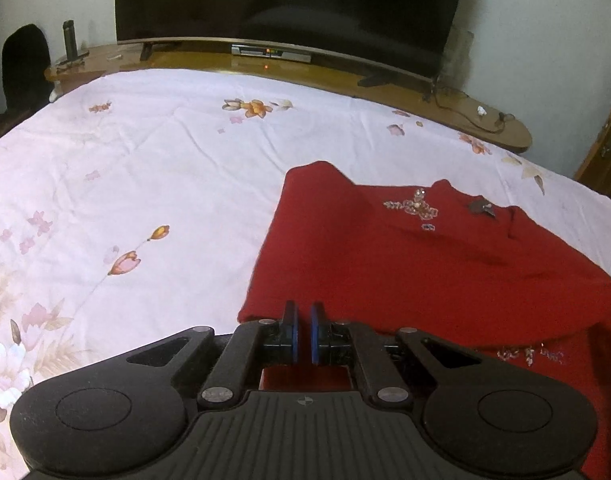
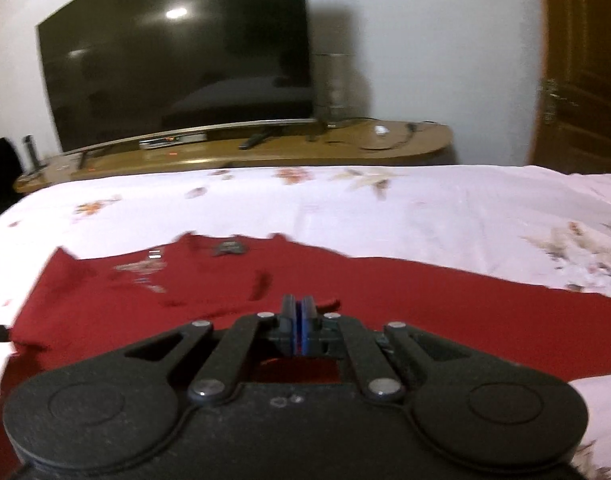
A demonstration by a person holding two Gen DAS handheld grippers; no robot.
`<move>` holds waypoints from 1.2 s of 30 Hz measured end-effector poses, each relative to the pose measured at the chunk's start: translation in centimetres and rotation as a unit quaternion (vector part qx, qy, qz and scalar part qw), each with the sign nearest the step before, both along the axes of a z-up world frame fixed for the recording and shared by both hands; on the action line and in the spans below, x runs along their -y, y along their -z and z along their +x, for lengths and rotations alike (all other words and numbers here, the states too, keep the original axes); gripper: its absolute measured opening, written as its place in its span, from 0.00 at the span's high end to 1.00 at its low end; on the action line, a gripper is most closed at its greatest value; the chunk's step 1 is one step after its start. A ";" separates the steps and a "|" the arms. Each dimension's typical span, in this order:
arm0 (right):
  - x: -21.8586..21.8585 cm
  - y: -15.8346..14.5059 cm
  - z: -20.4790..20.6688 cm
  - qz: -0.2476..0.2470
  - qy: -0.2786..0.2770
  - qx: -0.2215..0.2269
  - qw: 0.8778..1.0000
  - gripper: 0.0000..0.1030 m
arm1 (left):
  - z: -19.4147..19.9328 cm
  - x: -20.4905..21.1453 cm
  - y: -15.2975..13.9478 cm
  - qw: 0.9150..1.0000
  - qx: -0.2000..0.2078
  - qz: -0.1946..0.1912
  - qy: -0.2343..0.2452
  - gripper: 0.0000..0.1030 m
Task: Fold small clothes
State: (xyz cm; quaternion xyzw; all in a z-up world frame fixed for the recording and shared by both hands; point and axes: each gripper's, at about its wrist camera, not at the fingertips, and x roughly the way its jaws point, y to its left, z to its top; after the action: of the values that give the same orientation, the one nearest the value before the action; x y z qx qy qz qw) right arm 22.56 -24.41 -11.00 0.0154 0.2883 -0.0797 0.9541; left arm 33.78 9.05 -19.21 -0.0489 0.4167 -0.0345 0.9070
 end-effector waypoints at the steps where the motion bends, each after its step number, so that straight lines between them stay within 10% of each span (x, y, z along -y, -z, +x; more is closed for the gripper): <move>1: 0.8 0.1 0.2 -0.005 0.009 -0.002 1.000 0.97 | 0.0 0.1 0.1 1.000 -0.001 0.001 0.001 0.96; 11: 5.1 2.6 1.2 -0.029 0.067 -0.034 0.997 0.96 | 0.4 0.7 -0.1 1.000 -0.002 -0.003 -0.002 0.96; 15: 5.1 2.8 0.9 -0.027 0.068 -0.042 0.996 0.59 | 1.2 1.8 -0.4 1.000 0.001 -0.006 0.012 0.96; 19: 4.2 1.5 0.2 0.003 0.048 -0.011 0.999 0.64 | 2.7 3.4 0.2 1.000 -0.004 -0.005 0.023 0.96; 27: 4.2 4.5 1.5 0.039 0.036 -0.088 0.995 0.69 | 3.1 3.5 1.7 1.000 -0.026 0.007 0.011 0.96; 36: 6.7 1.3 -1.8 0.039 0.068 -0.039 0.996 0.63 | 1.8 8.9 -0.3 0.997 -0.016 -0.013 0.079 0.96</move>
State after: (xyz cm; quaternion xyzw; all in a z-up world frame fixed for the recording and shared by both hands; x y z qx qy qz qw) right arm 20.73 -31.08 -12.30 0.0689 0.3269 -0.1335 0.9330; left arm 35.59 0.16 -18.92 -0.0280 0.4334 -0.1107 0.8939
